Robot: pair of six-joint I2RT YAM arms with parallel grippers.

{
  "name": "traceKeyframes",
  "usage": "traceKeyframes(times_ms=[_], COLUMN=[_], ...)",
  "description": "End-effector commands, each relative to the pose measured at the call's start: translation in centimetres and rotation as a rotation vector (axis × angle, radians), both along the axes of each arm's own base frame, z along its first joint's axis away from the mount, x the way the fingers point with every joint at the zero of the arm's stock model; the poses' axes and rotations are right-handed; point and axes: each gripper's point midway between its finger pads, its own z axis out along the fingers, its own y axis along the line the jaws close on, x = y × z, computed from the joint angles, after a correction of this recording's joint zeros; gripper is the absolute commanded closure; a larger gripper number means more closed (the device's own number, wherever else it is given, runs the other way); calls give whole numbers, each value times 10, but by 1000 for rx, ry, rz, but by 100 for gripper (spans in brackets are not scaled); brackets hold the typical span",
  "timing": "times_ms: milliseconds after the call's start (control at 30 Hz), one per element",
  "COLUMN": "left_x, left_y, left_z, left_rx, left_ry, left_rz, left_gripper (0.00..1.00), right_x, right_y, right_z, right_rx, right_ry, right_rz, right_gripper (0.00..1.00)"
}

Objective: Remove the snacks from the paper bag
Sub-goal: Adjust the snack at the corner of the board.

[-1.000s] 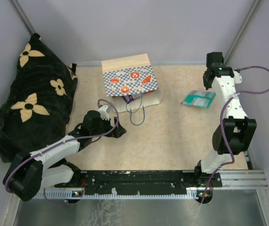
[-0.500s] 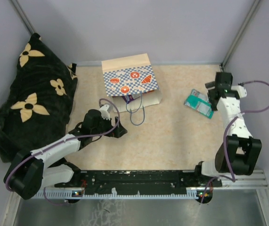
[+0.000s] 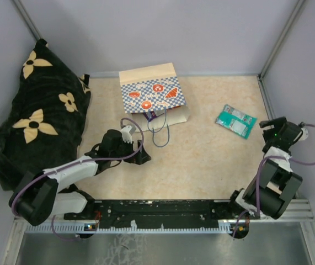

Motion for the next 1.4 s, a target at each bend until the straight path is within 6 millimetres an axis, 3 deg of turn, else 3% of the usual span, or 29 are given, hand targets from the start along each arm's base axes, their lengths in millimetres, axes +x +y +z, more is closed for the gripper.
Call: traceKeyframes(times_ms=[0,133,233,300,333,567,833,1000,1167,1367], left_x=[-5,-8,-9,-9,-9,-9,-6,-4,0,11], left_y=[-7,-9,-9,-9,-9,-9,-11,-11,-12,-14], left_z=[2,4,2,2,1,-3,-5,-4,-3,2], left_rx=[-29,-44,-44,-42,-41,-32,-28,-23,-13,1], left_ry=[-13,-19,-18,-20,-18,-15,-9,-11,-10,-23], left_rz=[-54,-66,-67,-70,-70,-74,-75,-68,-62,-44], left_gripper=[0,0,0,0,0,0,0,0,0,0], right_x=[31,39,45,52,54,61,70,82,87,81], right_y=[-6,-10,-9,-4,-1,21,41,53,59,63], right_z=[19,-12,-19,-21,-32,-62,-90,-92,-80,-45], right_rx=[-41,-7,-15,6,43,205,193,145,171,194], right_ry=[-216,-157,-189,-224,-222,-297,-148,-63,-99,-112], right_rz=[142,184,210,248,263,322,382,426,444,407], right_gripper=[19,21,25,27,28,37,42,51,98,100])
